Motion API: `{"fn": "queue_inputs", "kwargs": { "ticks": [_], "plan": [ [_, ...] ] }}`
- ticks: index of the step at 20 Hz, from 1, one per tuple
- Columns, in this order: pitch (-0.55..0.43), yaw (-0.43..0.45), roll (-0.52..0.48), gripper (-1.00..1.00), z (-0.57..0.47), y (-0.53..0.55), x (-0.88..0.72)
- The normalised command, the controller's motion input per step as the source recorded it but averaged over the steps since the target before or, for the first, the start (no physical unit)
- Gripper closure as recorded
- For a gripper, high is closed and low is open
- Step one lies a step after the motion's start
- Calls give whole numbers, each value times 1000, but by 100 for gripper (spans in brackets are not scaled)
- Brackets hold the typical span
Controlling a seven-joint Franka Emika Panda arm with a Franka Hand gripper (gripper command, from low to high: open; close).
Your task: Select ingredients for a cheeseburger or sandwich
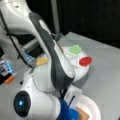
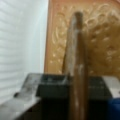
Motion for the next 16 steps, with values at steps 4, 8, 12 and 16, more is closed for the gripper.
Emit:
{"fn": "queue_inputs", "kwargs": {
  "ticks": [4, 8, 12, 16],
  "plan": [
    [-72, 131, 136, 100, -33, -144, 240],
    [-77, 123, 115, 100, -57, -170, 229],
    [-69, 129, 95, 100, -58, -180, 213],
    [-50, 144, 66, -100, -60, -173, 196]
  ]
}}
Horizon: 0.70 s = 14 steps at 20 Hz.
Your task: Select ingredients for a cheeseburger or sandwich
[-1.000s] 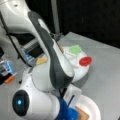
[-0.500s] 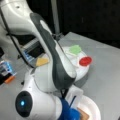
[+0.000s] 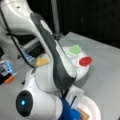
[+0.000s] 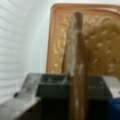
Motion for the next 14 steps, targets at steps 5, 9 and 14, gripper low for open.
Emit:
{"fn": "queue_inputs", "kwargs": {
  "ticks": [5, 9, 14],
  "plan": [
    [-36, 151, 62, -100, -50, -166, 183],
    [-34, 147, 65, -100, -38, -160, 175],
    [-30, 143, 41, -100, -23, -158, 162]
  ]
}}
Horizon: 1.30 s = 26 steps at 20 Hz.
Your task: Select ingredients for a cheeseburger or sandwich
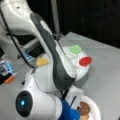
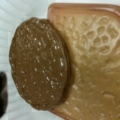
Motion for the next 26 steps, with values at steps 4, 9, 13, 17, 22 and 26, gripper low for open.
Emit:
{"fn": "queue_inputs", "kwargs": {
  "ticks": [4, 9, 13, 17, 22, 26],
  "plan": [
    [-23, 145, 42, -100, -13, -158, 171],
    [10, 132, 16, -100, 47, -153, 144],
    [48, 106, -26, -100, 90, -116, 110],
    [186, -53, -267, -100, 215, 56, -24],
    [207, -102, -486, -100, 368, 394, -252],
    [170, -97, -590, -100, 364, 624, -417]
  ]
}}
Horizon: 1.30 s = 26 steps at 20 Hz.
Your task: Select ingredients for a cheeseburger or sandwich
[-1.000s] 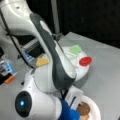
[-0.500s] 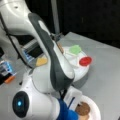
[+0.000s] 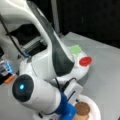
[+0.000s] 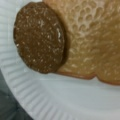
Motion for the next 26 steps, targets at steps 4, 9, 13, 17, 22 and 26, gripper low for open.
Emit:
{"fn": "queue_inputs", "kwargs": {
  "ticks": [4, 9, 13, 17, 22, 26],
  "plan": [
    [83, -11, -549, -100, 271, 667, -573],
    [-17, 54, -423, -100, 188, 616, -717],
    [-90, 31, -333, -100, 23, 436, -595],
    [-127, 19, -261, -100, -64, 372, -452],
    [-148, 26, -217, -100, -83, 495, -448],
    [-150, 53, -198, -100, -113, 453, -430]
  ]
}}
